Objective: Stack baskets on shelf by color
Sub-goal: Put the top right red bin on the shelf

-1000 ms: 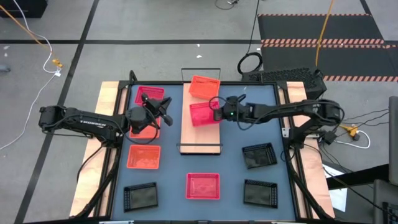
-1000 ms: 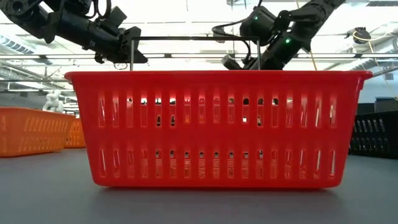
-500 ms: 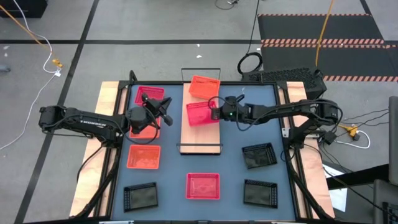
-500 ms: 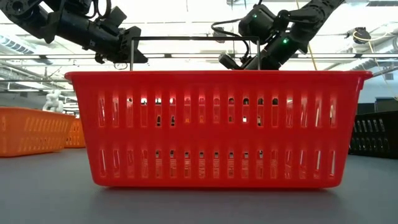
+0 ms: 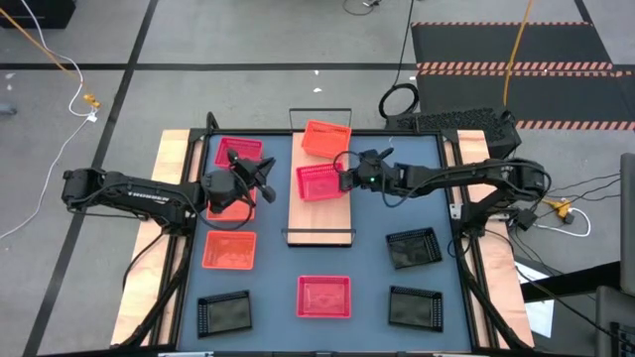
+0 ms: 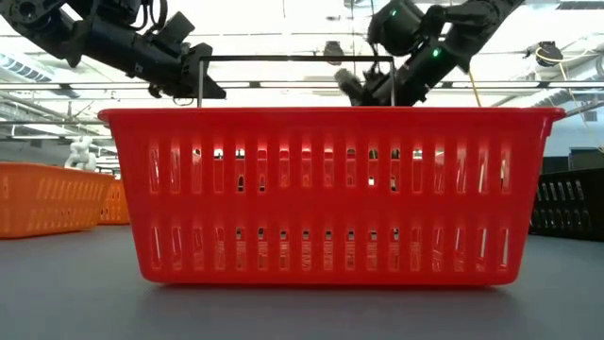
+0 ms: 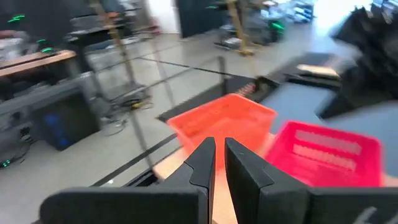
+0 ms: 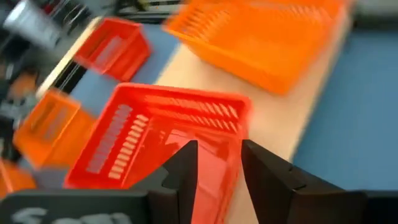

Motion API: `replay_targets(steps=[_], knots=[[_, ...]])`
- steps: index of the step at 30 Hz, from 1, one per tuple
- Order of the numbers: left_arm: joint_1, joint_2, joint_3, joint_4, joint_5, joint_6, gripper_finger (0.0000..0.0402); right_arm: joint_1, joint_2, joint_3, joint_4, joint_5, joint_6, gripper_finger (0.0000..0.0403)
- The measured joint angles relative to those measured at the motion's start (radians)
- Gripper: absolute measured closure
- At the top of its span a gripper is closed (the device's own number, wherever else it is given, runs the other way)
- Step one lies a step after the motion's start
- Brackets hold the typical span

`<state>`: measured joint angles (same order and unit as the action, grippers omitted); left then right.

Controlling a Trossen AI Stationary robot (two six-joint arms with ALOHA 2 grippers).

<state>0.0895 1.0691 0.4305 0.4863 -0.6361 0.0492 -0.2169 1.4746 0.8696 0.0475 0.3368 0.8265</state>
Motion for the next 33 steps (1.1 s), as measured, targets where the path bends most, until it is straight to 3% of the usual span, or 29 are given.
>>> replay_targets(steps=[5, 8, 12, 19, 25, 29, 33], knots=[[0.0, 0.0, 0.0, -0.007, 0.408, 0.181, 0.0364, 0.021, -0.082, 0.001, -0.038, -0.107, -0.561, 0.0285], [-0.001, 0.005, 0.0, -0.014, 0.606, 0.269, 0.0364, 0.029, -0.092, 0.001, -0.078, -0.135, -0.756, 0.0286], [0.005, 0.036, 0.0, -0.016, 0.644, 0.326, 0.0364, 0.036, -0.092, 0.001, -0.116, -0.163, -0.912, 0.0287], [0.054, 0.14, 0.0, 0.01, 0.657, 0.348, 0.0364, 0.081, -0.11, 0.0, -0.207, -0.185, -0.945, 0.0321], [0.063, 0.175, 0.011, 0.033, 0.812, 0.351, 0.0389, 0.095, -0.097, -0.023, -0.152, -0.195, -0.968, 0.0384], [0.068, 0.175, 0.031, -0.058, 0.889, 0.372, 0.0395, 0.092, -0.097, -0.147, 0.093, -0.326, -0.949, 0.0397], [0.081, 0.175, 0.035, -0.067, 0.895, 0.383, 0.0398, 0.092, -0.096, -0.3, 0.392, -0.368, -0.914, 0.0401]])
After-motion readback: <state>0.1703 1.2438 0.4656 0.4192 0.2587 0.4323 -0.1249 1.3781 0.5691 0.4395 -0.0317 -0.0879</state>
